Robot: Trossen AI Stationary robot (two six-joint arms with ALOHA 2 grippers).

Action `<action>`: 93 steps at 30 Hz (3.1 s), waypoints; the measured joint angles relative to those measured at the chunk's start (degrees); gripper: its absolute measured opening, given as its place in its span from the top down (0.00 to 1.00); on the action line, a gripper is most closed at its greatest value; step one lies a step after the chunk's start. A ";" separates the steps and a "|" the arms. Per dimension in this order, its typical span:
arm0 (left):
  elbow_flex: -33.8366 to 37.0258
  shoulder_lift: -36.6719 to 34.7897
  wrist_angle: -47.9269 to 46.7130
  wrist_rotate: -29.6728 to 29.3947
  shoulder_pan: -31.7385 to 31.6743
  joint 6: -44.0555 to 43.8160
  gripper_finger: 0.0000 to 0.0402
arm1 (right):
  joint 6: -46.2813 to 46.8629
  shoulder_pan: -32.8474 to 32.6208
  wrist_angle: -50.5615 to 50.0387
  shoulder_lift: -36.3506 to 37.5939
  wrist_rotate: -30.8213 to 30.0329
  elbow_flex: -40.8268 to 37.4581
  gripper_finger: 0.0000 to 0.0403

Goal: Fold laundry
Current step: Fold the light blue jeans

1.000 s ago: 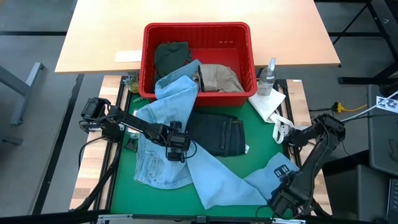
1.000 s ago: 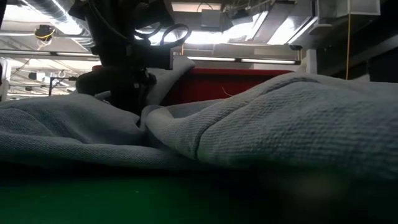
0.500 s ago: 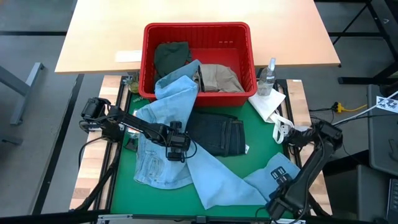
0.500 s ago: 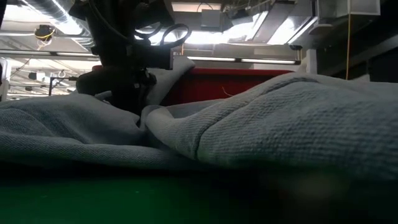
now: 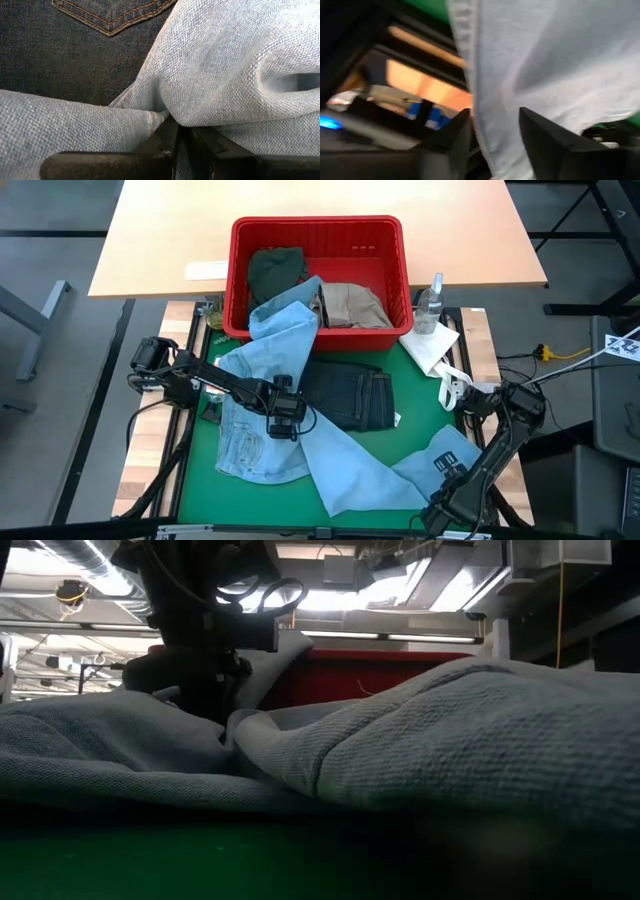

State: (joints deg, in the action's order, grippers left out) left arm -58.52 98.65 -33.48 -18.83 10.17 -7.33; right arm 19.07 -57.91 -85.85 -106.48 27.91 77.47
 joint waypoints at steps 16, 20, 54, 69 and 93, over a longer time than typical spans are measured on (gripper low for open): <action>0.00 -5.14 -2.02 1.15 -0.08 2.56 0.93 | -4.79 17.13 -3.62 3.93 -2.34 12.91 0.98; 0.00 -8.73 -2.91 1.40 -0.09 3.54 0.93 | -5.82 23.24 -4.16 7.03 -6.94 14.65 0.98; -0.04 -16.22 -6.99 1.99 -0.04 4.85 0.93 | -2.82 16.64 -4.17 10.73 -9.42 14.73 0.50; -0.04 -16.22 -6.75 1.98 -0.04 4.78 0.93 | -5.56 6.44 -4.02 6.40 -11.44 14.69 0.44; -0.04 -16.22 -6.73 1.97 -0.04 4.96 0.93 | -15.03 5.74 -4.20 -4.04 -5.93 14.66 0.44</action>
State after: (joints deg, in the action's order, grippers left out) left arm -58.57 82.43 -40.21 -16.86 10.13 -2.37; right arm 4.04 -52.16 -90.04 -110.52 21.99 92.14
